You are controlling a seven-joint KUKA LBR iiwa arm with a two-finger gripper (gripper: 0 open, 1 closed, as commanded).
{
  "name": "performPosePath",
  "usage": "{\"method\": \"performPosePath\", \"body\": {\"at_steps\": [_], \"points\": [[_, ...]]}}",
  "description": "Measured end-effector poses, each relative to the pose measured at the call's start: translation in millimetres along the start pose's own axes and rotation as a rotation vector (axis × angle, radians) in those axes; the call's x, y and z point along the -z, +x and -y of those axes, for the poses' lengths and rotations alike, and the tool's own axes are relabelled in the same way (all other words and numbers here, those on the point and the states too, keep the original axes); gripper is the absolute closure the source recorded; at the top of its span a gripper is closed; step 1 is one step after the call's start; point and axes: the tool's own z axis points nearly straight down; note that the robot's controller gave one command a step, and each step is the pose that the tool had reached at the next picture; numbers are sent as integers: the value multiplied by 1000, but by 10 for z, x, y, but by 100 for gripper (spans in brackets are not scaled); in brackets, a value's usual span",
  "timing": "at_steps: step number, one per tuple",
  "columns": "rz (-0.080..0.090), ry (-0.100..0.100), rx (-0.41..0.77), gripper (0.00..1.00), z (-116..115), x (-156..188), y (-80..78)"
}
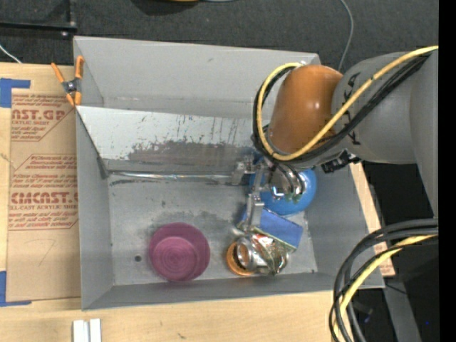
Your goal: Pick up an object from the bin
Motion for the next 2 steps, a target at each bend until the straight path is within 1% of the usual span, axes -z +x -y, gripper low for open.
{"method": "performPosePath", "body": {"at_steps": [1, 2], "points": [[8, 0, 0, 0, -1, 47, -19], [29, -9, 154, 0, 910, -611, 603]]}}
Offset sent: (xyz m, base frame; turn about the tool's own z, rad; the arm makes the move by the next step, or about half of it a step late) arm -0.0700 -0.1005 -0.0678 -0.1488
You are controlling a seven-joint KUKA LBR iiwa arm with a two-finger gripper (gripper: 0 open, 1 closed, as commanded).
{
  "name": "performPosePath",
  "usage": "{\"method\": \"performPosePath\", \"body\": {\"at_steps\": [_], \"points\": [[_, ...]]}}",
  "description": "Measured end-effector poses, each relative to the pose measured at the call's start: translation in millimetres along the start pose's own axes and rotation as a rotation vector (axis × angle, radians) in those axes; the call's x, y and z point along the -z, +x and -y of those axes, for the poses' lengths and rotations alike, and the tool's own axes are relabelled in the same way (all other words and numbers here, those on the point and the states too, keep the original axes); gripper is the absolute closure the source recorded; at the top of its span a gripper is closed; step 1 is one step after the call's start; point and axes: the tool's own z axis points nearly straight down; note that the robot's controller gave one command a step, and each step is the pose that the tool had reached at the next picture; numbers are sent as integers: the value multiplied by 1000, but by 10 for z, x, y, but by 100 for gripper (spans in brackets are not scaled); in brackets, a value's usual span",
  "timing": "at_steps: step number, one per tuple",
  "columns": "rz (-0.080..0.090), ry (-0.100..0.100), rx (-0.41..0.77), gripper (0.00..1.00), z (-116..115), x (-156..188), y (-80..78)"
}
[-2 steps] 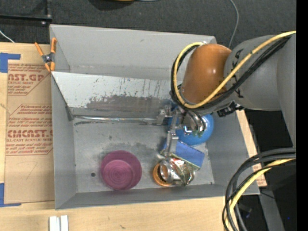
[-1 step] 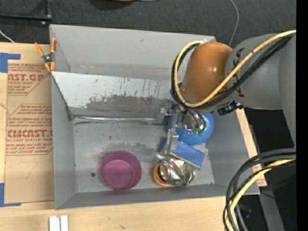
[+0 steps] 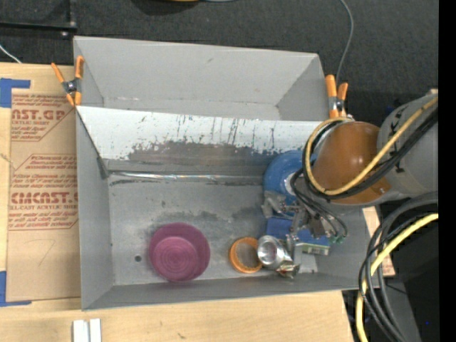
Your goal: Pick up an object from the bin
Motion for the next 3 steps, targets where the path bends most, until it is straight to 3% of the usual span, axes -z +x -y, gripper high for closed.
{"method": "performPosePath", "body": {"at_steps": [1, 2, 3], "points": [[-16, 7, -288, 0, 217, 652, -372], [-6, -3, 2, 0, -22, -29, 18], [-18, 3, -536, 0, 38, -64, 143]]}}
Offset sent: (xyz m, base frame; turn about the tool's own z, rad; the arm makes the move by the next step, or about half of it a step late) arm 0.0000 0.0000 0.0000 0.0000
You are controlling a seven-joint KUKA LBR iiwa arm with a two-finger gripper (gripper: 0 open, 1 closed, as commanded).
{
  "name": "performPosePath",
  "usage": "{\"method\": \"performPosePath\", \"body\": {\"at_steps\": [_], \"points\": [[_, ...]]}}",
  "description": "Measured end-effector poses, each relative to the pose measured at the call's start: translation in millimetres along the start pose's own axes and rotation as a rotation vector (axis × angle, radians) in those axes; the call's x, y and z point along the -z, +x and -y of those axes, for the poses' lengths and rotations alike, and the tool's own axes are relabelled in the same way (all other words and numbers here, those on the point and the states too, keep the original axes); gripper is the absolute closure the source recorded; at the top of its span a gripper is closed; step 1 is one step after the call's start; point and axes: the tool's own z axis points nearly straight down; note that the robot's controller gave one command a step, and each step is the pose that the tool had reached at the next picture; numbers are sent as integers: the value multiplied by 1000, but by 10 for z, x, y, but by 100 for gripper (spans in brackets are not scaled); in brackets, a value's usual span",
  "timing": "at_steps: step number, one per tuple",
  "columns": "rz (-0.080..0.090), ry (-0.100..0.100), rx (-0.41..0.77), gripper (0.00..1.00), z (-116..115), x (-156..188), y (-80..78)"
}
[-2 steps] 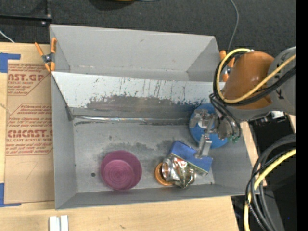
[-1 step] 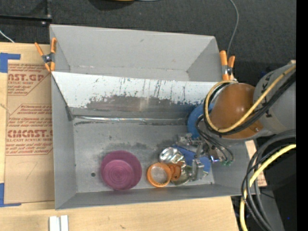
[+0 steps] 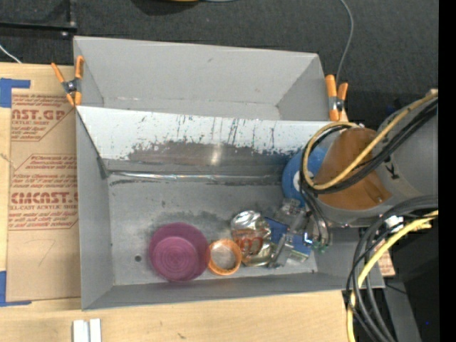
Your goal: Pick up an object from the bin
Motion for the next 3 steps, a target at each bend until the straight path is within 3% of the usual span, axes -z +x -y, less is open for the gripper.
{"method": "performPosePath", "body": {"at_steps": [1, 3], "points": [[12, -5, 539, 100, -126, 31, -75], [9, -5, 539, 100, -123, 53, -66]]}}
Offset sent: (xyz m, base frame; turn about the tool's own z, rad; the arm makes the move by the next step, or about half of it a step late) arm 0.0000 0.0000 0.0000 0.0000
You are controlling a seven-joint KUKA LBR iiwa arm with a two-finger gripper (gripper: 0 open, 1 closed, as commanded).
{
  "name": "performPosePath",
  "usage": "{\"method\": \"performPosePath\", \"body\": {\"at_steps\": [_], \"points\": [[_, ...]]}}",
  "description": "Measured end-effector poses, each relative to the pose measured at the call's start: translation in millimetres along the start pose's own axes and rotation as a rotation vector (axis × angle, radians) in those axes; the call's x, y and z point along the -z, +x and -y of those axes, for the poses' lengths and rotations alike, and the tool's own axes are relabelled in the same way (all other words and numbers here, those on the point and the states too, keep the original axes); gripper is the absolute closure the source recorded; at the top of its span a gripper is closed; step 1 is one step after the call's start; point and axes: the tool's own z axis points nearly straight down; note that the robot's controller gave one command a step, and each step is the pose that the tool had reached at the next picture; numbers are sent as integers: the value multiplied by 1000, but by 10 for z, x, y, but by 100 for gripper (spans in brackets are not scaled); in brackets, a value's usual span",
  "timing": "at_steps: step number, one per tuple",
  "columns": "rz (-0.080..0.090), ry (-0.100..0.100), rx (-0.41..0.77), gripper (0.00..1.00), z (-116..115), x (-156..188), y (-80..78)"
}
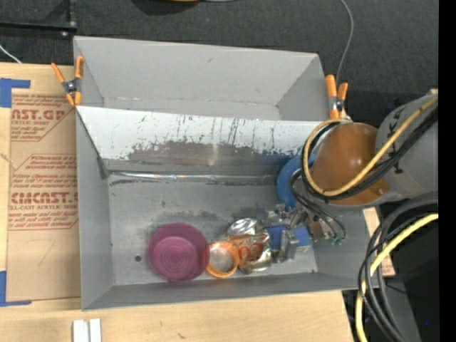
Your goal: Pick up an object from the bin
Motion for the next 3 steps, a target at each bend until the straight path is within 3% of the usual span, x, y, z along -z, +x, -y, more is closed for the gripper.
{"method": "performPosePath", "body": {"at_steps": [3], "points": [[1, 0, 0, 100, -14, 423, -10]]}}
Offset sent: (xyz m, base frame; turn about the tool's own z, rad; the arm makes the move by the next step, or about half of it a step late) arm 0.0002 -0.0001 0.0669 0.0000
